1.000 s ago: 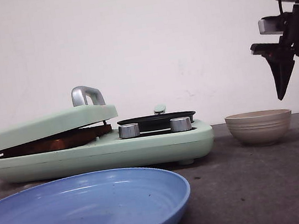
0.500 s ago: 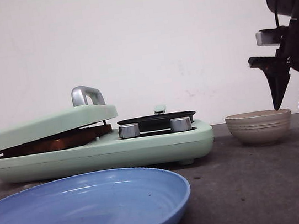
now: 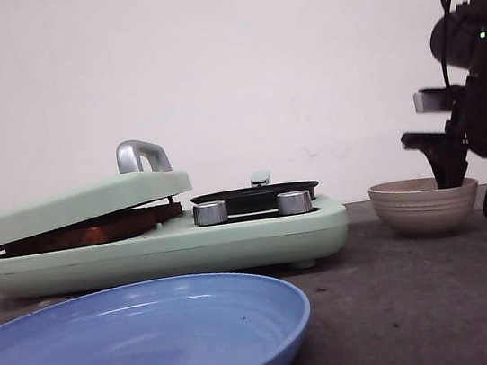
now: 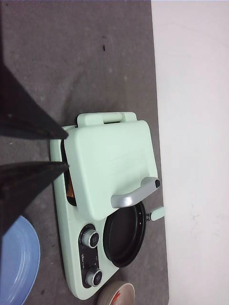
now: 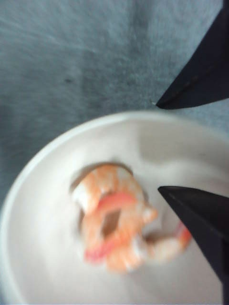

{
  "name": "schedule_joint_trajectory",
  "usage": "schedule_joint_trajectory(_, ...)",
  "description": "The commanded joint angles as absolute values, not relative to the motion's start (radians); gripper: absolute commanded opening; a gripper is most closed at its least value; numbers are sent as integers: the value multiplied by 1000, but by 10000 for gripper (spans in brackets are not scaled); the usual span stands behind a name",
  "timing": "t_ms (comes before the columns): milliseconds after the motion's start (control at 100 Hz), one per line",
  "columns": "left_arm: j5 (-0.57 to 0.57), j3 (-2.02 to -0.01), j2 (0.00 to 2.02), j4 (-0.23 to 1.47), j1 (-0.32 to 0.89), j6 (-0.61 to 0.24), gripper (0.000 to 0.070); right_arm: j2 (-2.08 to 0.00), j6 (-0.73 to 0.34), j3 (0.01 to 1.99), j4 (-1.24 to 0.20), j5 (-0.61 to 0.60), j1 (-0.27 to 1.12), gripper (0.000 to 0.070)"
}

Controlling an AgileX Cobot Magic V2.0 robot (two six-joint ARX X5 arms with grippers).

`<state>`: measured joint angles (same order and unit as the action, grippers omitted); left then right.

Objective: Make breakfast with bread and shrimp
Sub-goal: 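Lower the right gripper to the rim of the beige shrimp bowl, then grip the bowl rim with the right gripper and lift it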

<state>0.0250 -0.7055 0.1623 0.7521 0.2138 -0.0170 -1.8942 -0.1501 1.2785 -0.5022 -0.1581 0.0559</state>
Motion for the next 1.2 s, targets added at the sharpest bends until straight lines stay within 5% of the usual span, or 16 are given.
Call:
schedule_joint_trajectory(0,22,-711,161,741,215,-7,31,-1921,-169,1298,-482,-161,57,305)
schedule_joint_trajectory(230,21,-711,161,741,215,-7,31,-1934,-183,1298,-450,-161,57,228)
schedule_joint_trajectory(340,21,-711,161,741,215,-7,31,-1935,-183,1298,-448,-159,57,0)
schedule_joint_trajectory(1190,17,-711,161,742,215,-8,30,-1783,-236,1298,-432,-266,57,0)
